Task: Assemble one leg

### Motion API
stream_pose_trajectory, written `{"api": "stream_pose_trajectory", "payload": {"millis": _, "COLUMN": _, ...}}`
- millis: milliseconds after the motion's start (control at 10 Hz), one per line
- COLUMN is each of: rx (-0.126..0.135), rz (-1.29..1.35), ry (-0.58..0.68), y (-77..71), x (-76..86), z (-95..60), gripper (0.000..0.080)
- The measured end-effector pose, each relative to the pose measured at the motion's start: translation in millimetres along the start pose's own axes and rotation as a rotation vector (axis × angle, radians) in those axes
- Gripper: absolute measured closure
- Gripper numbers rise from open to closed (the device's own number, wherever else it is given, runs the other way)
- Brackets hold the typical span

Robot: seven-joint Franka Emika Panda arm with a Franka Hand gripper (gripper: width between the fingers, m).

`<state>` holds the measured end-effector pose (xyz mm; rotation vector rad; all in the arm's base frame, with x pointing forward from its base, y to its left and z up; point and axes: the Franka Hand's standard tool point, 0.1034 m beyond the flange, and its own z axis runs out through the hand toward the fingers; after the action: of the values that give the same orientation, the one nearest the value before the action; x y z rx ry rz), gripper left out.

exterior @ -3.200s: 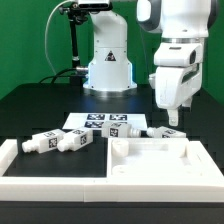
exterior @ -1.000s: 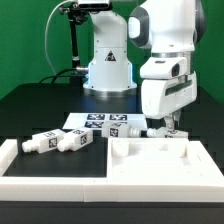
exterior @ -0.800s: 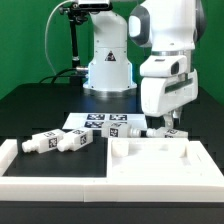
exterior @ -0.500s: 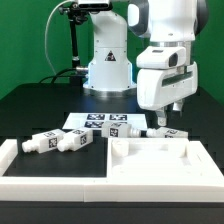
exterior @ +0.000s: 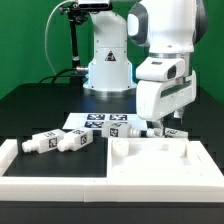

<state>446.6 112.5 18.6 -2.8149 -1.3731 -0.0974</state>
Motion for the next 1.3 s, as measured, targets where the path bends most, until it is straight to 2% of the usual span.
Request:
{"api": "stream_pose_trajectory", "payload": {"millis": 500, "rx": 0.013, "rz": -0.010, "ry": -0.007, "y": -15.2, "x": -6.8, "z": 9.3, "gripper": 0.0151}}
{"api": "stream_pose_trajectory", "payload": {"millis": 600, "rx": 0.013, "rz": -0.010, "ry": -0.007, "y": -14.7, "x": -6.9, "z": 9.3, "gripper": 0.0179}}
{"api": "stream_pose_trajectory", "payload": {"millis": 700, "rx": 0.013, "rz": -0.010, "ry": -0.007, "y": -14.8, "x": -7.0, "z": 9.3, "gripper": 0.0311}}
{"api": "stream_pose_trajectory", "payload": {"millis": 800, "rx": 0.013, "rz": -0.010, "ry": -0.007, "y": -14.8, "x": -7.0, "z": 9.4, "gripper": 0.0311}}
{"api": "stream_pose_trajectory", "payload": {"millis": 900, "rx": 0.013, "rz": -0.010, "ry": -0.007, "y": -14.8, "x": -7.0, "z": 9.4, "gripper": 0.0495}}
{"api": "stream_pose_trajectory", "payload": {"millis": 1200, "rx": 0.010, "rz": 0.005, "ry": -0.002, "y": -15.1, "x": -7.8, "z": 9.0, "gripper": 0.0514}}
{"api": "stream_pose_trajectory", "payload": {"millis": 1300, "rx": 0.004, "rz": 0.085, "ry": 0.009, "y": -24.6, "x": -21.9, "z": 8.3, "gripper": 0.0514}}
